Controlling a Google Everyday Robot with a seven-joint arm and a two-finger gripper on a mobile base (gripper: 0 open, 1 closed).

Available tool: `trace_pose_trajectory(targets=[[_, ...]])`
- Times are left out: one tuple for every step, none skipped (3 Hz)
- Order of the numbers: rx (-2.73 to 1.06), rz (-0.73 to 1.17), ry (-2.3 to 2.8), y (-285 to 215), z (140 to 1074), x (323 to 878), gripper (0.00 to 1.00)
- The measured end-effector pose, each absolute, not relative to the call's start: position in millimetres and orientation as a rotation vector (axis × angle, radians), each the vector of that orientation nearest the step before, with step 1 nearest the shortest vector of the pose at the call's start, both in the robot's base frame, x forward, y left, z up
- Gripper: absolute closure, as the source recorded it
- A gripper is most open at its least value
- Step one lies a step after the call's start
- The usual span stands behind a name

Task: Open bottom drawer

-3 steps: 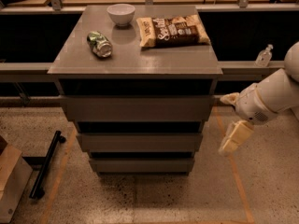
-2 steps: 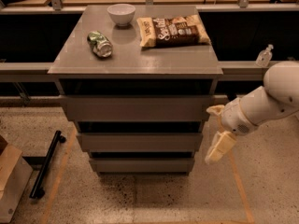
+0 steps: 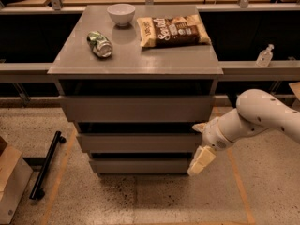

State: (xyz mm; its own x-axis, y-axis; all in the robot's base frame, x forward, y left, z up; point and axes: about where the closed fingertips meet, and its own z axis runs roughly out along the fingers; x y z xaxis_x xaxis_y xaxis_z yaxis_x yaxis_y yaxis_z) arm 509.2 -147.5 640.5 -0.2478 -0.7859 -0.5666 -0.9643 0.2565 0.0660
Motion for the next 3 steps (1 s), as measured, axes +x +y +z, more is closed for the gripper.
trace_pose_trajectory(targets=[[-1.577, 0.588, 2.146, -142, 627, 507, 0.0], [-1.567, 0.646, 2.121, -121, 597, 515, 0.0], [-1.556, 0.721, 2.093, -99, 553, 527, 0.0]])
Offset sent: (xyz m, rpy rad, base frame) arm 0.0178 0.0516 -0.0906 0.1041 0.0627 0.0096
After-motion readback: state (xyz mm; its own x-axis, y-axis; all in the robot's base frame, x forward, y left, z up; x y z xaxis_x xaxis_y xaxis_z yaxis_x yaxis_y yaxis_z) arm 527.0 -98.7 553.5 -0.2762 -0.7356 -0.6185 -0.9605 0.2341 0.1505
